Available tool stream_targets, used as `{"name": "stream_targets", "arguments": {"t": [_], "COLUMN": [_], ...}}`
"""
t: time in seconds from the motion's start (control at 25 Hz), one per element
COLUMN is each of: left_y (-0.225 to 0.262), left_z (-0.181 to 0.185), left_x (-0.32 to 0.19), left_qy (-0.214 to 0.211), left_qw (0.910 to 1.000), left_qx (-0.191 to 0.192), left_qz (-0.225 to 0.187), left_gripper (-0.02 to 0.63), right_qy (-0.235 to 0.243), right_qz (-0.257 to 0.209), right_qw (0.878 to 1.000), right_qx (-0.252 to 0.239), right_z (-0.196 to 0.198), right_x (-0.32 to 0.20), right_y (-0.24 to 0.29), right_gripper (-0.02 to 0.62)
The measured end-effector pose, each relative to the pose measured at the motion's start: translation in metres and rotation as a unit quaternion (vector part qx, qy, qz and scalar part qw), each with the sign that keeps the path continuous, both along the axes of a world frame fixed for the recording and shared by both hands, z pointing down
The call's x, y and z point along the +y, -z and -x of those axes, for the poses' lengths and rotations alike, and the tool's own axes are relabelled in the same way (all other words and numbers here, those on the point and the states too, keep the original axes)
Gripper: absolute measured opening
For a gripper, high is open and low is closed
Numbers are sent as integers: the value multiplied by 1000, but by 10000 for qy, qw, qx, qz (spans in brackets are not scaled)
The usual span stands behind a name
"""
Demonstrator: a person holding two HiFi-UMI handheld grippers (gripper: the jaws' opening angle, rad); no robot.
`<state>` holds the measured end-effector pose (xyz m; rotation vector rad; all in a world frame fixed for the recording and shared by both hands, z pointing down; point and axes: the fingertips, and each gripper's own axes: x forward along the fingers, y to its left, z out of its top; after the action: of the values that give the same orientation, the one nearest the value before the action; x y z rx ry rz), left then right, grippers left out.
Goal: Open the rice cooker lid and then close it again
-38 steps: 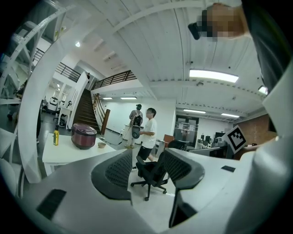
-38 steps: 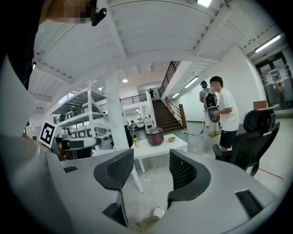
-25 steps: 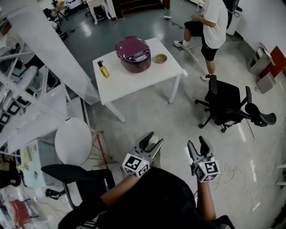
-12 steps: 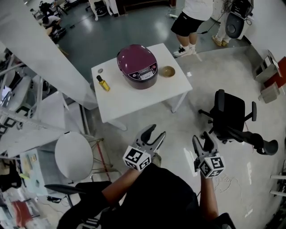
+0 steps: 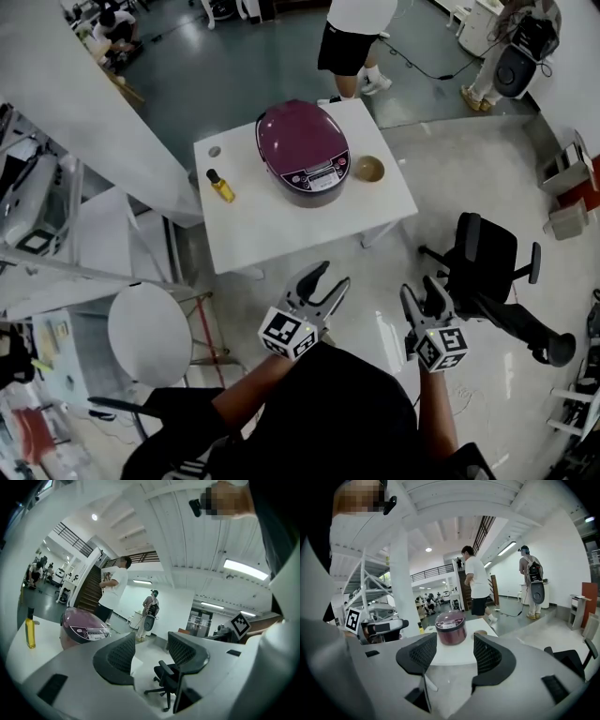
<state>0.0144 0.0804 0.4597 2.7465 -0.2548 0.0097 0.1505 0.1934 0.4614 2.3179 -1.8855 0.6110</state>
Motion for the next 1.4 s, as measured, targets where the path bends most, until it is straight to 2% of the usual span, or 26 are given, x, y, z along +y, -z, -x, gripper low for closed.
{"name": "stream_targets", "arguments": {"t": [0.24, 0.48, 0.72, 0.92, 1.08, 1.24, 1.4], "left_y": [-1, 4, 3, 10, 23, 22, 23], "left_z": [14, 41, 47, 30, 11, -18, -41], "left_x": [-36, -57, -83, -103, -128, -150, -170], "left_qy": [314, 896, 1466, 1847, 2191, 2270, 2563], "left_qw": [9994, 9958, 9891, 9825, 9756, 9735, 9662], "left_qx": [114, 194, 127, 52, 115, -90, -184], "left_qz": [-13, -74, -108, -238, -97, -266, -196], "left_gripper": [199, 199, 199, 199, 199, 199, 202], "right_qy": [464, 749, 1194, 1632, 2079, 2295, 2612], "right_qz": [118, 185, 38, -181, -237, -395, -272], "right_qw": [9988, 9970, 9928, 9863, 9774, 9720, 9637], "right_qx": [-62, -33, -53, -136, -294, -311, -479], "right_z": [13, 23, 15, -6, -22, -46, -62], "right_x": [-51, -82, -124, -167, -208, -239, -260], "right_y": [-11, -15, -10, -7, -2, 9, -1], "right_gripper": [215, 215, 215, 215, 215, 215, 215]}}
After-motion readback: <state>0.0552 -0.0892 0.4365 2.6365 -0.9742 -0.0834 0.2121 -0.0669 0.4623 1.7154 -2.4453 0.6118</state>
